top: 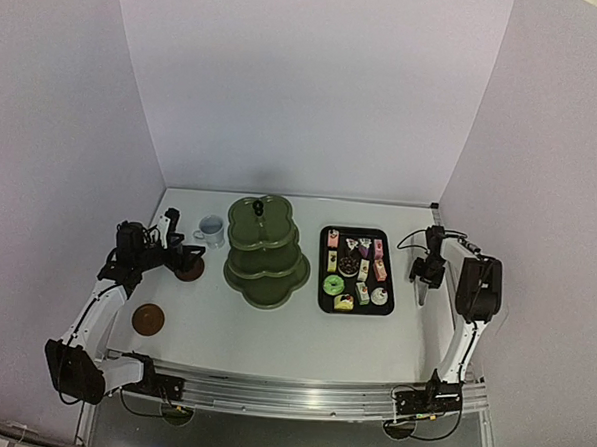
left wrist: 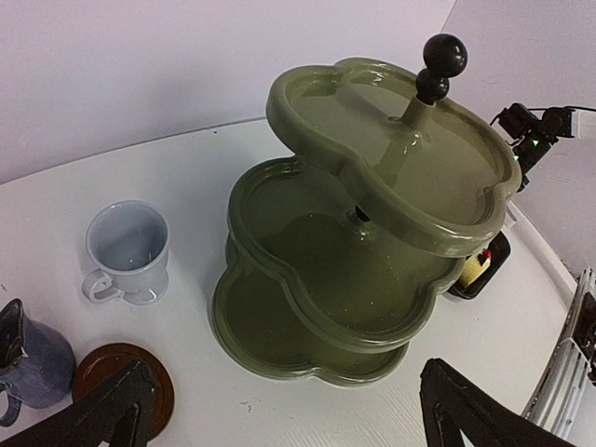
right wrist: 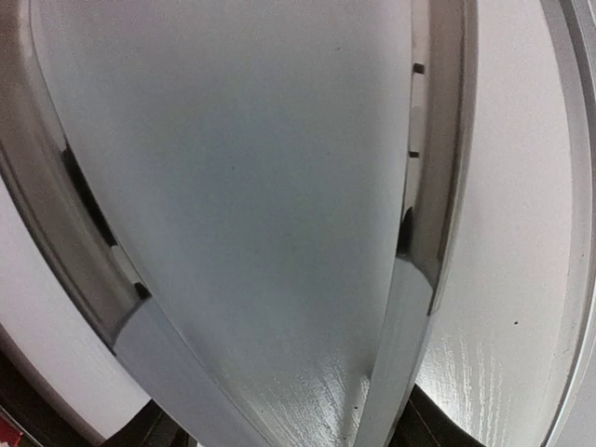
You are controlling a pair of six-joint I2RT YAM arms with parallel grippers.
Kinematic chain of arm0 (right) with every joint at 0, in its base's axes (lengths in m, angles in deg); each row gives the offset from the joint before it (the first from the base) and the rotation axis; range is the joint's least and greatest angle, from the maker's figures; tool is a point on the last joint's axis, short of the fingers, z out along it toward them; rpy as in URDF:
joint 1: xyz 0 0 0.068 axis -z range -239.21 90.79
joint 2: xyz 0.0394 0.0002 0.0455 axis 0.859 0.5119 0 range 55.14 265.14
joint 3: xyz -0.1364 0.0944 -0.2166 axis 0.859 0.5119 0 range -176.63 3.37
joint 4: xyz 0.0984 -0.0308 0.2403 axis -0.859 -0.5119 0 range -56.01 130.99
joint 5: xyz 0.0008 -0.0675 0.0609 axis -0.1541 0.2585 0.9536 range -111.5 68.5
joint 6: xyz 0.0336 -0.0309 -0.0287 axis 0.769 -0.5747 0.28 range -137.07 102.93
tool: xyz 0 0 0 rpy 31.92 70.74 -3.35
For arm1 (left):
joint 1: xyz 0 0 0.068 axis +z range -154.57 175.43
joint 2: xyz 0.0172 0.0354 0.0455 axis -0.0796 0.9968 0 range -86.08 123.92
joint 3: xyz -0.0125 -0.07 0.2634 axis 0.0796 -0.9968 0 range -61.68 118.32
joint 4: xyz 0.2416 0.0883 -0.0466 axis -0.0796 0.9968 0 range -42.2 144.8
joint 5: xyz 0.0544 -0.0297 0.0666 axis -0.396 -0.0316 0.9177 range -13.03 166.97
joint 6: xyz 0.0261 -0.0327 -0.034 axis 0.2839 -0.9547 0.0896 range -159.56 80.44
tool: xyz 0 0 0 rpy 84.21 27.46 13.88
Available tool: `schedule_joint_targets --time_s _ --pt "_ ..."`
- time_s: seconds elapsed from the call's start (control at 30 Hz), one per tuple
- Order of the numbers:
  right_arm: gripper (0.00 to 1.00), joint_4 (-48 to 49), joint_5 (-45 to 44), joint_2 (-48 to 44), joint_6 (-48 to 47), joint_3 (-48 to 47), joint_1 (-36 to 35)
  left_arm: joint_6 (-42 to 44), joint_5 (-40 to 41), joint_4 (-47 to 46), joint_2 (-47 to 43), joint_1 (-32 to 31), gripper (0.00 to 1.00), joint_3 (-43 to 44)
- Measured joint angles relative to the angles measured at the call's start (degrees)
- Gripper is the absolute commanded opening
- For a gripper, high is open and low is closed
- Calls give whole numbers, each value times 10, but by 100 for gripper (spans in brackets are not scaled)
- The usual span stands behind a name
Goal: Serve the afternoon tea
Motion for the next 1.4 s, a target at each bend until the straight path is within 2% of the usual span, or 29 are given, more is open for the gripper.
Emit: schedule_joint_targets --time_s 0.3,0.53,0.83,1.2,1.4 --pt "44 2 0 0 -1 0 0 8 3 -6 0 0 100 -1" --pt "44 -14 5 -18 9 0 0 14 7 -6 0 0 100 -1" --pt "43 -83 -13 -140 25 -60 -10 23 6 -18 0 0 100 -1" --pt "43 -153 -47 -182 24 -108 -108 22 -10 -43 0 0 100 -1" --pt "43 -164 -49 -246 18 -102 -197 17 -22 -52 -1 0 99 -1"
